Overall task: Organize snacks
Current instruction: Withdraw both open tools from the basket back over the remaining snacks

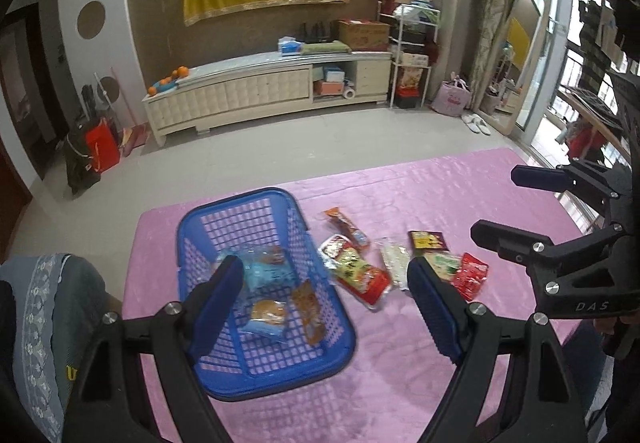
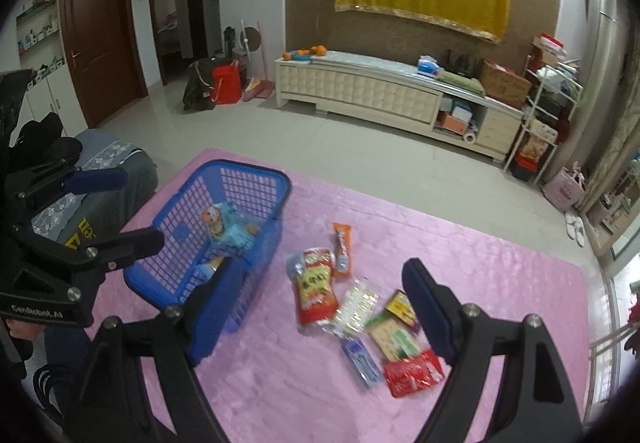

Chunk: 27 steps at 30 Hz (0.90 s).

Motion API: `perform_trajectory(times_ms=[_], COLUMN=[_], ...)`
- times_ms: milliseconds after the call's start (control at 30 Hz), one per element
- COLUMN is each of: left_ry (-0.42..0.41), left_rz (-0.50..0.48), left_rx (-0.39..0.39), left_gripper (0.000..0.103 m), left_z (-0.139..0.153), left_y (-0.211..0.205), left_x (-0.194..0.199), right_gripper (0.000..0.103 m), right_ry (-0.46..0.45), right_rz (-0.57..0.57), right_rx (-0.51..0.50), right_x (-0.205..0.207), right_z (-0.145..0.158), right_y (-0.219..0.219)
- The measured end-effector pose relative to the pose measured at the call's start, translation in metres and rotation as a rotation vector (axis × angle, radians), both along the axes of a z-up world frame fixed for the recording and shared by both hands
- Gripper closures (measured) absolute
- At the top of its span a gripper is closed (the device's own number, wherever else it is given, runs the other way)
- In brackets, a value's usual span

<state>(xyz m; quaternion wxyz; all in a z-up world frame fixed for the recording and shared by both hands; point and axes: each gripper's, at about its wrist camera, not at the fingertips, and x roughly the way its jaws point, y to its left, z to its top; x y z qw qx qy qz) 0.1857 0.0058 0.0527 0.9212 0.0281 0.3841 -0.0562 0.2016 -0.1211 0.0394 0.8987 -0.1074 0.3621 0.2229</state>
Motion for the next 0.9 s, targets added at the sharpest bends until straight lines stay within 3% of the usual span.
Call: perform_trajectory(times_ms=[267,500,800,900], left_ry=[0.033,0.114,0.227,0.26], left_rz=[-0.051,-0.054,-0.009,0.044], left_rx=[0.012,0.003,-0.025,0.007], left_gripper=[0.021,0.021,0.021,0.021], left_z=[-0.017,-0.047,-0.085,-0.098], left_y=[-0.049,-0.08,-0.106,-0.109], left_x=[0.013,0.033,0.068,0.082], right_gripper=[0.017,0.017,0.017,0.017], right_ry=[0.025,0.091,0.211,0.251], right_rz=[-0.07,-0.125,-0.169,-0.176], right_rx=[-0.002,-0.019,0.01,0.019], right_x=[-0.005,0.008,0.033,0.046], right_z=[-0.016,-0.039,-0.074,-0.088], right_y=[-0.052,-0.084,-0.112,-0.118])
